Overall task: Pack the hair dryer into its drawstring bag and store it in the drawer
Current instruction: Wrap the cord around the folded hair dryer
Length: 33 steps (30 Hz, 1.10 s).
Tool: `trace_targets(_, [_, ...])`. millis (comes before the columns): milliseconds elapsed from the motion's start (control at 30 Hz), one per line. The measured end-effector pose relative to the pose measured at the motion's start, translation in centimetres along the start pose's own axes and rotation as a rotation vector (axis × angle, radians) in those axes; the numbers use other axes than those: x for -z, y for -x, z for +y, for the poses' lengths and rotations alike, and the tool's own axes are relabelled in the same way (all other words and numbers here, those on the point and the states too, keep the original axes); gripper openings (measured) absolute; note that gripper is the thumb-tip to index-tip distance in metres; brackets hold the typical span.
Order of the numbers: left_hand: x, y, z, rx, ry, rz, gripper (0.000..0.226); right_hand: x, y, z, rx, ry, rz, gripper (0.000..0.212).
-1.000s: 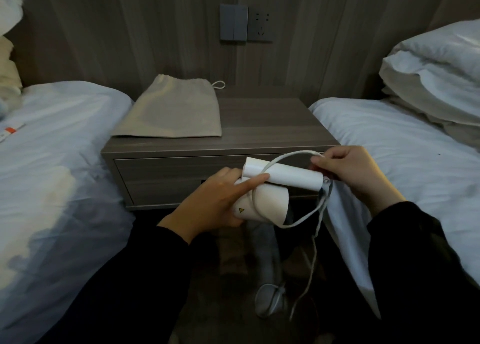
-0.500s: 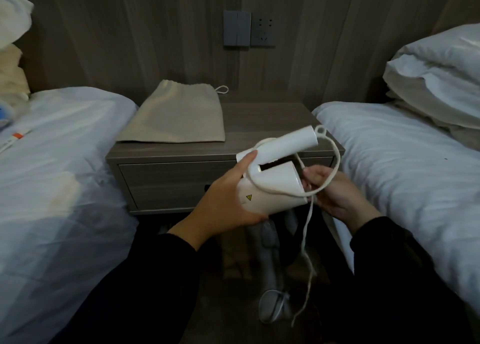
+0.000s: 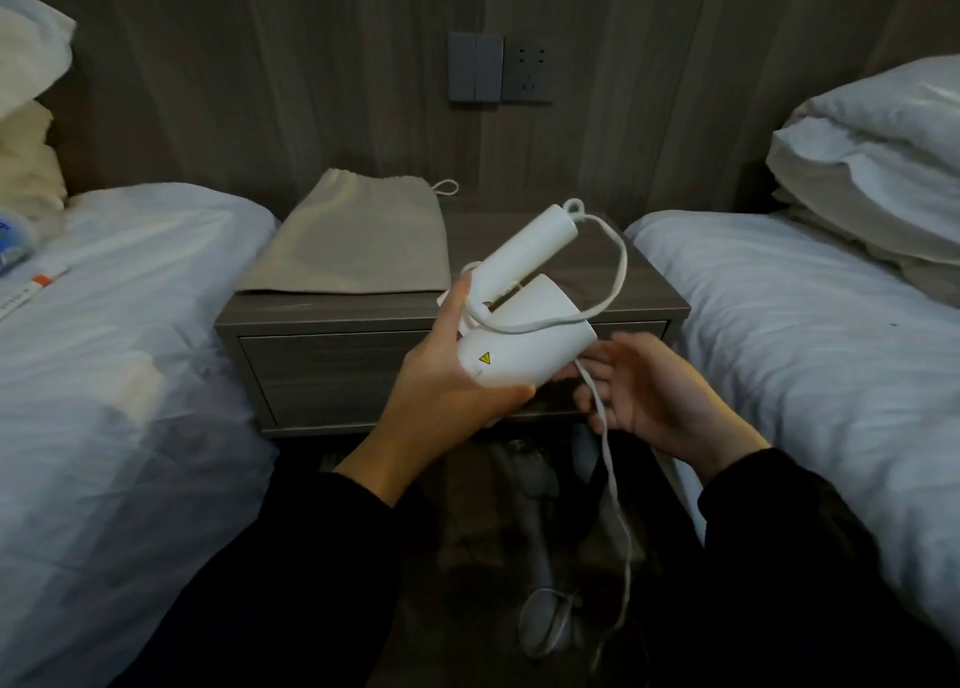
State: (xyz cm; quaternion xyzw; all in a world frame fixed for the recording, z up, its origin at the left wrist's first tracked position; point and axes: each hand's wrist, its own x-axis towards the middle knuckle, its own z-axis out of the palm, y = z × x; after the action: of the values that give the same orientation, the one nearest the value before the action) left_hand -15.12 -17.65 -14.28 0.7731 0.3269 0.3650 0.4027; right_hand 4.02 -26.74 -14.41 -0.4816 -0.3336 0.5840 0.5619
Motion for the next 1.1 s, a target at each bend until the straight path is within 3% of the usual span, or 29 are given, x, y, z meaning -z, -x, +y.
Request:
trace_targets(100, [0.0, 0.2, -0.5, -0.059, -0.097, 0.013, 0.111, -0.8, -0.3, 0.2, -0.037, 0.010, -0.003, 0.067])
trace_targets(200, [-0.2, 0.3, -1.2, -0.220, -0.302, 0.027, 0.113, -1.6, -0.5, 0.6, -0.020, -0.008, 0.067, 0.059])
trace_targets(300, [-0.3, 0.3, -1.0, -0.248, -0.350, 0.069, 0.114, -1.7, -0.6, 0.8, 0.033, -0.075, 0.078, 0.046])
trace_targets(500, [0.4, 0.1, -0.1, -0.174, -0.216, -0.017, 0.118, -2.2, -0.4, 0.9, 0.111, -0.215, 0.098, 0.024])
trace_targets(667, [-0.2, 0.4, 0.0, -0.124, -0.122, 0.021, 0.112, -3.5, -0.9, 1.6, 0.166, -0.479, 0.137, 0.014])
trace_targets(767, [-0.5, 0.3, 0.2, -0.031, -0.028, -0.013, 0.110, -3.9, -1.0, 1.7, 0.168, -0.592, 0.168, 0.022])
trace_targets(967, [-0.7, 0.4, 0.7, -0.008, 0.079, -0.117, 0.100, -4.4, -1.1, 1.6, 0.156, -0.675, 0.287, 0.030])
trace_targets(1100, [-0.7, 0.4, 0.8, -0.017, 0.081, -0.126, 0.089, -4.2, -0.8, 1.0, 0.156, -0.579, 0.283, 0.034])
